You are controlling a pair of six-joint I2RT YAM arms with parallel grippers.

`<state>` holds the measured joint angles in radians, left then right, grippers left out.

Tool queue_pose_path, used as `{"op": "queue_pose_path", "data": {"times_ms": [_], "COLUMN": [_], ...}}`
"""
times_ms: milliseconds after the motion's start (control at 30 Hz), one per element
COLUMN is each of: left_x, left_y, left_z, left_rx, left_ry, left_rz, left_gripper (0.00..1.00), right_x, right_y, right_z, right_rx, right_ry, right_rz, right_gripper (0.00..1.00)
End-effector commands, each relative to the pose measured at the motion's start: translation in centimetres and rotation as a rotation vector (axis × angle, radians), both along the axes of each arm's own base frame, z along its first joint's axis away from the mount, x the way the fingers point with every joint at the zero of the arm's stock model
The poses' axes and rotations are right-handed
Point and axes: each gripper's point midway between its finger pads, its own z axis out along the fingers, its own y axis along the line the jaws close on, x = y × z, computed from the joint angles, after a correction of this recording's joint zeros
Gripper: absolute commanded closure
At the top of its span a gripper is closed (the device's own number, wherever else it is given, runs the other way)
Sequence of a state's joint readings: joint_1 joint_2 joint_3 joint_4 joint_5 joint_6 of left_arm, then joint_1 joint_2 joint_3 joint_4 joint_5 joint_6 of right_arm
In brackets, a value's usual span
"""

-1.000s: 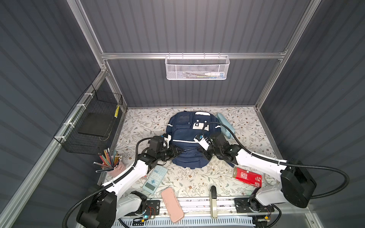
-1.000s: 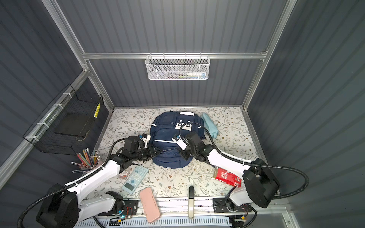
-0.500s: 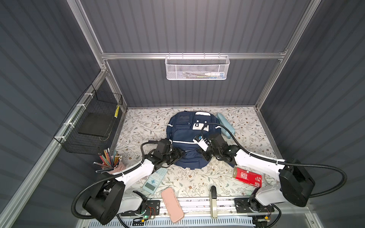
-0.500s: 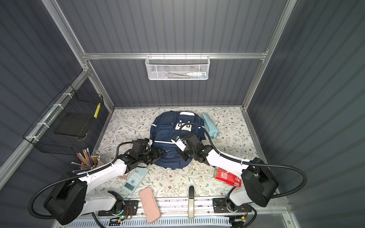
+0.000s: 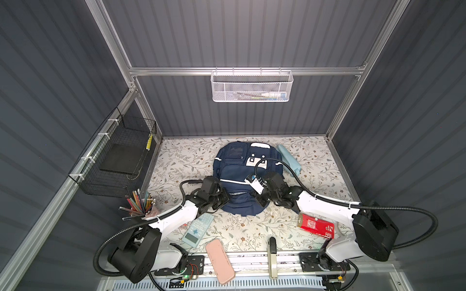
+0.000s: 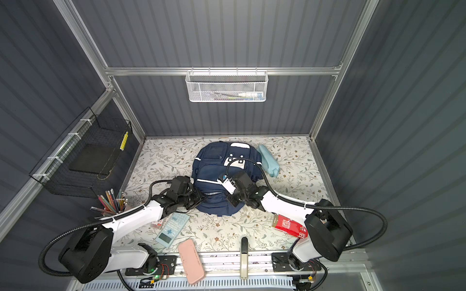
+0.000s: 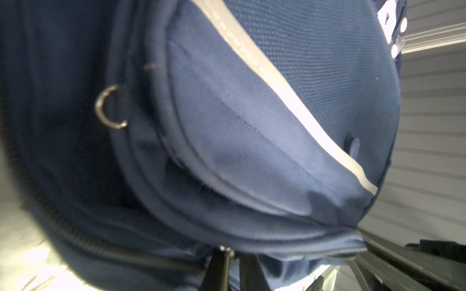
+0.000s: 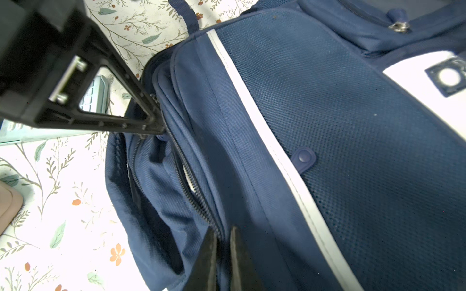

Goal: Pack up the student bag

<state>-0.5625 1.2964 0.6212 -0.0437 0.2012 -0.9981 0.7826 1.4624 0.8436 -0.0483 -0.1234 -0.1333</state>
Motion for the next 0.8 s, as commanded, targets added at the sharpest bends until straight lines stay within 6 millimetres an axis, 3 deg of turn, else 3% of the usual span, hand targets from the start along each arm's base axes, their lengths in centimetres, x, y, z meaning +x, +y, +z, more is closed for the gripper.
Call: {"op": "queue_pose_path", "data": {"times_ms": [0,233,367,467,667,767], "left_x": [-0.1,0.1,1.3,1.9,2.4,2.3], "left_y": [1.9,3.1,1.5,0.7,1.1,1.6], "left_z": [0.4,-0.6,0.4,0.7,-0.3,-0.5], "left_rx": [0.109,0.196,0.114,0.083,0.146,0.172], "left_ry": [-0.018,-0.023,-0.078,-0.095,-0.075,-0.069], "left_rz": [0.016,0.015,-0.011,-0.024,-0.018,-0.008], "left_gripper": [0.92,0.93,0.76,0.7,0.7,0.78], "right_x": [0.5,0.0,-0.2,-0.3,-0.3,-0.3], "right_y": [-0.1,0.4,0.5,0.7,0.9,0.8], "right_z": [0.2,0.2,0.2,0.3,0.1,-0.1], "right_rx": [-0.011,0.014,0.018,0.023,0.024,0.019], "right_ry": [-0.005,0.02,0.025,0.025,0.031,0.032], "right_rz": [-0.033,-0.018,-0.012,-0.008,-0.006,-0.01], "right_gripper": [0.9,0.9,0.89,0.89,0.89,0.89]}}
